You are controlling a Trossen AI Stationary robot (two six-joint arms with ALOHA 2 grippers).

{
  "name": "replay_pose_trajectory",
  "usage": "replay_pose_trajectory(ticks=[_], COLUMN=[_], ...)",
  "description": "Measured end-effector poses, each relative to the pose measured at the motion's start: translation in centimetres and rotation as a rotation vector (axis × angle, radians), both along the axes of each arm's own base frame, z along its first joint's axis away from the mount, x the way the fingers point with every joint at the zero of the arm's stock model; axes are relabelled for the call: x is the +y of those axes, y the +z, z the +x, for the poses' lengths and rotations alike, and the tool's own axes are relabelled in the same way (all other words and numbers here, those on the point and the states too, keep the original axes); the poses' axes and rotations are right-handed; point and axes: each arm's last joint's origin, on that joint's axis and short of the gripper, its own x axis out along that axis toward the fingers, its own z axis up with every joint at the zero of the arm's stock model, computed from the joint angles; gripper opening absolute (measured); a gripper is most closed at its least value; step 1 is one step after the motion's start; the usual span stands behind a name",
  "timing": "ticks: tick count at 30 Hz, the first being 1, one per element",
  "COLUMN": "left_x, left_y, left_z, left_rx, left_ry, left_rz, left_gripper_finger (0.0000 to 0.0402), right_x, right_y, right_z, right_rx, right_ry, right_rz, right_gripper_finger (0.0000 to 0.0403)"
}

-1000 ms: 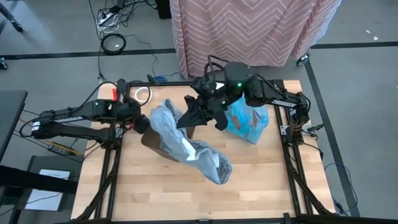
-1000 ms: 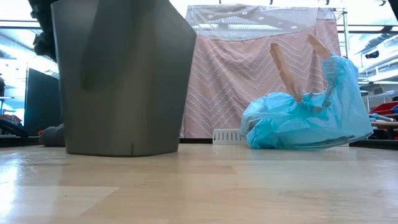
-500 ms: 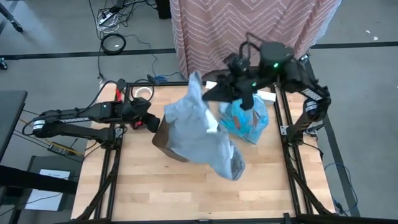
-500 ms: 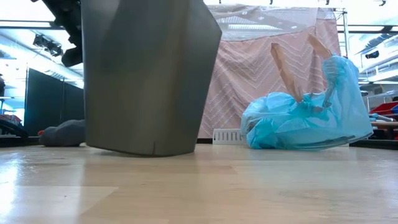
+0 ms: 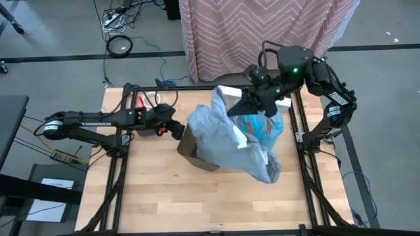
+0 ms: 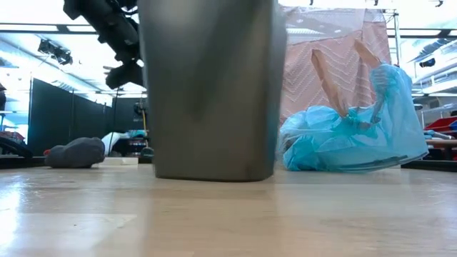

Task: Place trash/remove bag and relplace
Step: Put the gray trash bag into the black trash bin

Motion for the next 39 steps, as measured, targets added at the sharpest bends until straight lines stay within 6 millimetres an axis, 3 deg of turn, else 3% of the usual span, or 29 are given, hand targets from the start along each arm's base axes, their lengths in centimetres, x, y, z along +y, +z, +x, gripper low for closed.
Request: replay_pose_trajectory(ticks=[3,6,11,16,19,21,28,34,39], left_x=[0.1,0.5,1.4,1.9,2.0,2.1,2.0,0.2,-1.7], left_y=[0.1,1.5,6.6,12.7,14.6,14.6,11.5,8.8,7.5], left_z=[0.5,0.6,0.6,0.8,1.2,1.7,5.1,7.3,7.7], left_rx=[-0.028,-0.073,-0.2,-0.445,-0.542,-0.52,-0.429,-0.347,-0.285], left_ry=[-0.015,-0.001,0.011,0.078,0.065,0.054,-0.091,-0.298,-0.436], left_rz=[0.022,0.05,0.175,0.358,0.437,0.446,0.326,0.15,-0.028], left_gripper_finger=[0.017,0.017,0.017,0.017,0.017,0.017,0.0156,0.0141,0.0129], right_x=[0.0,-0.1,-0.3,-0.2,-0.2,-0.2,-0.2,-0.2,-0.2], right_y=[-0.2,-0.2,-0.1,-0.4,-0.4,-0.4,-0.3,-0.3,-0.3], right_z=[-0.7,-1.0,-1.4,-1.6,-1.6,-1.6,-1.5,-1.5,-1.5], right_rx=[0.055,0.066,0.063,0.099,0.091,0.084,0.074,0.07,0.064], right_ry=[0.001,-0.004,-0.009,0.003,0.007,0.009,0.011,0.008,0.006], right_rz=[0.02,0.023,0.009,0.012,0.001,-0.011,-0.019,-0.025,-0.038], right_gripper_finger=[0.0,0.0,0.0,0.0,0.0,0.0,0.0,0.0,0.0])
